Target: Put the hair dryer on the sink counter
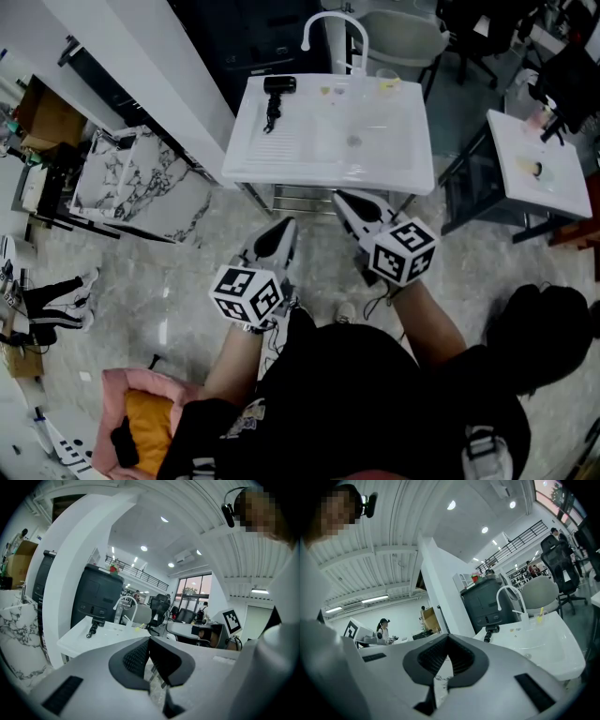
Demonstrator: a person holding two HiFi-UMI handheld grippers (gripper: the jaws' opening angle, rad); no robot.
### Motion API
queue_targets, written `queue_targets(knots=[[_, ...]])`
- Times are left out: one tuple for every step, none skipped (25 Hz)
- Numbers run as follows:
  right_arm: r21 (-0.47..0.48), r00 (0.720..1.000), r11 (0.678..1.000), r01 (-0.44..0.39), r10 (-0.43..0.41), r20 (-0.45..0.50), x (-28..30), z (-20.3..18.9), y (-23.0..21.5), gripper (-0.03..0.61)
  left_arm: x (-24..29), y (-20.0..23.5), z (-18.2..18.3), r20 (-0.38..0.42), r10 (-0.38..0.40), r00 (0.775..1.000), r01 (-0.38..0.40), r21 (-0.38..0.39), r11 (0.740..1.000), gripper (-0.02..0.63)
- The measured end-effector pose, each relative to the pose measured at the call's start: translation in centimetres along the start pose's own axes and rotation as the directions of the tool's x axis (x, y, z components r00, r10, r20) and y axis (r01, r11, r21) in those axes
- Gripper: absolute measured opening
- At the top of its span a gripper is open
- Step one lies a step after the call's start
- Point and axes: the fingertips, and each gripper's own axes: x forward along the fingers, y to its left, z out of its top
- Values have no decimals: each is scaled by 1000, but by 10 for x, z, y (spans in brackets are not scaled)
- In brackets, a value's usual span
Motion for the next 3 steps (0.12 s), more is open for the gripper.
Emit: queue_targets(knots=[[0, 1000, 1000, -1, 1, 0, 0, 0, 0, -3, 0, 0, 0, 0, 0, 1000, 0, 0, 1000, 3], [-1, 1000, 1000, -1, 1, 0, 0, 0, 0, -3, 0, 0, 0, 0, 0, 1000, 0, 0, 1000, 3], [-1, 1000, 1000, -2, 2, -1, 0, 0, 1, -3, 0, 0, 0, -1, 0, 1000, 0, 0, 1000, 3]])
